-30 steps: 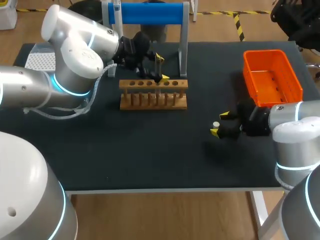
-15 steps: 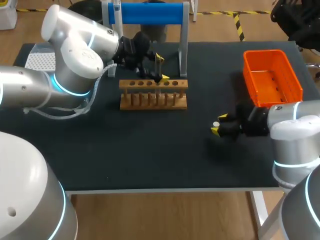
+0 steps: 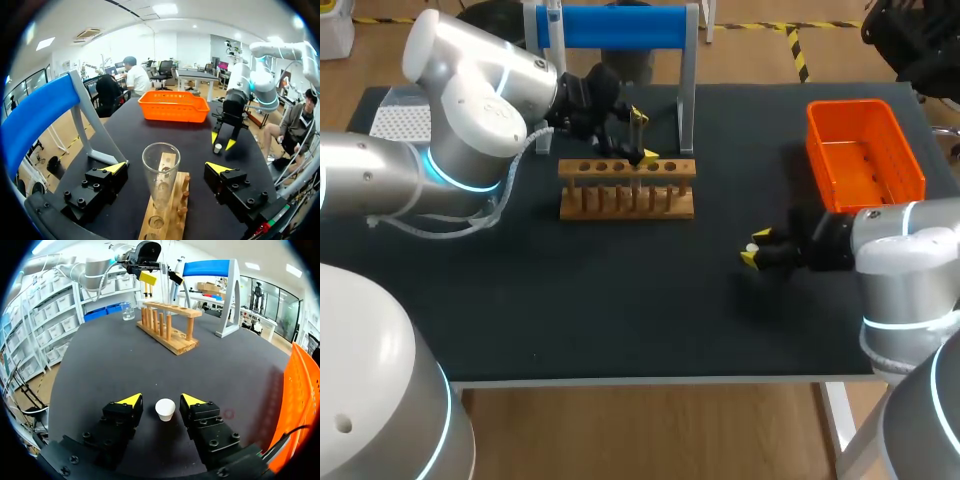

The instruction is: Invert the test tube, pick up the pipette, mount the tip to pipette, aspirate from beaker and dispense into the tube, eject the tip, return the pipette, and cap with the stopper.

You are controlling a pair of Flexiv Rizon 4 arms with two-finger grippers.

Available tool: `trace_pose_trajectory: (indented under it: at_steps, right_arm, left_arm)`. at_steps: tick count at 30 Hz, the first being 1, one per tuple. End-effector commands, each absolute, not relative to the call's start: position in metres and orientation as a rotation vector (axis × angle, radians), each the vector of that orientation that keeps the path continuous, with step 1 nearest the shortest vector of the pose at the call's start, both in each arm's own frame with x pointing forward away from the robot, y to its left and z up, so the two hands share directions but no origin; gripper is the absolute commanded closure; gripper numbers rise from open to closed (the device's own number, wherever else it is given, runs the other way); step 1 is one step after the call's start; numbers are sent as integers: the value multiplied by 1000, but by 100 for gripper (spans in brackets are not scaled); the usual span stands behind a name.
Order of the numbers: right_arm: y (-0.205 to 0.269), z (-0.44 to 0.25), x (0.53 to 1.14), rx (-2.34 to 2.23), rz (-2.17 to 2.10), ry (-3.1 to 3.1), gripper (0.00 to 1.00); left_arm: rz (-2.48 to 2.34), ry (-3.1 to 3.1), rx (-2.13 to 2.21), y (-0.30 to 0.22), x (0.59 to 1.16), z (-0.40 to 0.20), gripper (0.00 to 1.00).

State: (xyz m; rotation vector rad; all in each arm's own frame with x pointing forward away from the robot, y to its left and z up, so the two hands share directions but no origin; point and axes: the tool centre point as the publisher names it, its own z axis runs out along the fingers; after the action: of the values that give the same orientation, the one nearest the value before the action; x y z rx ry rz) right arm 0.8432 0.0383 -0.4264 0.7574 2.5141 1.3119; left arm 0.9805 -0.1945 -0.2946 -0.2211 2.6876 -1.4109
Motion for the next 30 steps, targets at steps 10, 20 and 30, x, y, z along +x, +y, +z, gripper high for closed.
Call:
trace_pose_trajectory:
  at_steps: [10,20,30]
  right_arm:
    - [41,-430,845,767,1306,2504,55]
    - [39,-431,847,775,1304,2500,57]
    - [38,-431,847,780,1302,2497,58]
  left_arm:
    - [-1410,2692,-219,-194,981,-294,0]
    - [-1410,2692,-219,-194,981,-294,0]
    - [-1410,2692,-219,-194,981,-294,0]
